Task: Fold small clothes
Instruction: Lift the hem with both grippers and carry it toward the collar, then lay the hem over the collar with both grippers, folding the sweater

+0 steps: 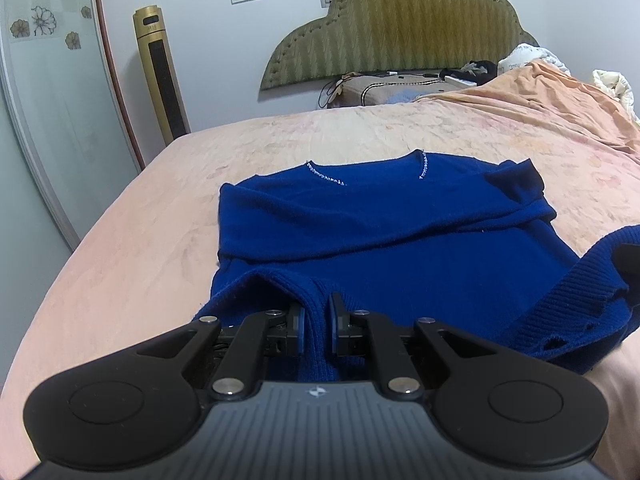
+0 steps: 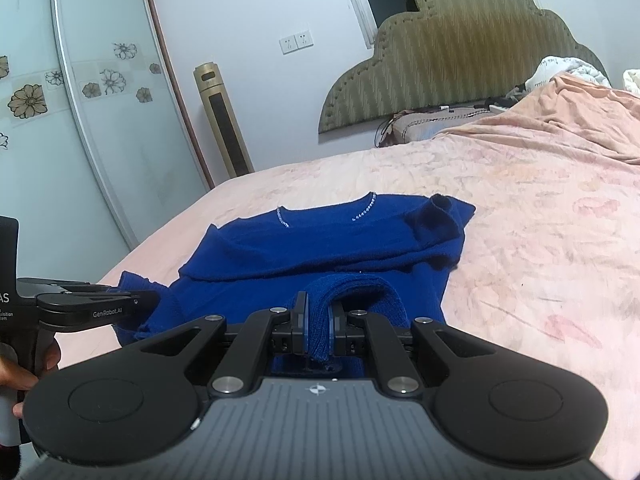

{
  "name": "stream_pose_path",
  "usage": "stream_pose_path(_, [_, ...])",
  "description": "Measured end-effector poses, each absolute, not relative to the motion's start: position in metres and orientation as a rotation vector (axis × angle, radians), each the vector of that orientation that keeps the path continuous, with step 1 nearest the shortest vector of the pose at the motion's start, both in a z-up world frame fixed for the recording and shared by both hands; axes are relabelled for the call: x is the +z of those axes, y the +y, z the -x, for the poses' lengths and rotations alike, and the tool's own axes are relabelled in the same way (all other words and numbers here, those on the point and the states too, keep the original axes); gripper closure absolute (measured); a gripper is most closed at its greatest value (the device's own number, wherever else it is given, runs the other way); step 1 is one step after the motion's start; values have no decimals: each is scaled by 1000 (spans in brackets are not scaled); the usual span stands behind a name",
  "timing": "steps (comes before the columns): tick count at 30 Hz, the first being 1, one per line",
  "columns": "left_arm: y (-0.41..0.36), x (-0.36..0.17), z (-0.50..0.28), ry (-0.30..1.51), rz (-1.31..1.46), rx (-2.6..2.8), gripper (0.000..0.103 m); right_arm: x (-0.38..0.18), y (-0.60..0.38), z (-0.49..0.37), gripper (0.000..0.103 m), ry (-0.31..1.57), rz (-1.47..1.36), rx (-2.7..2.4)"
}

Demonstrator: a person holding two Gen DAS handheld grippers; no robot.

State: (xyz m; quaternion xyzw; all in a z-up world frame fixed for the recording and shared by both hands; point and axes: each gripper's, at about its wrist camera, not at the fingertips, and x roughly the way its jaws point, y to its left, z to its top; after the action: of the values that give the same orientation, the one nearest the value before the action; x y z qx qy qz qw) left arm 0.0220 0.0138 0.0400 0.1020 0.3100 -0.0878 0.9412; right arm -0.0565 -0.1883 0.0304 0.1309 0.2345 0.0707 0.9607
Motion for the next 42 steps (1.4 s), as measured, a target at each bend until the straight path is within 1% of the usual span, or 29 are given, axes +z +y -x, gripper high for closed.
stream_pose_path(42, [4,48,-39,592,-224,-141,92,35,-198,42,91,427,-295,106])
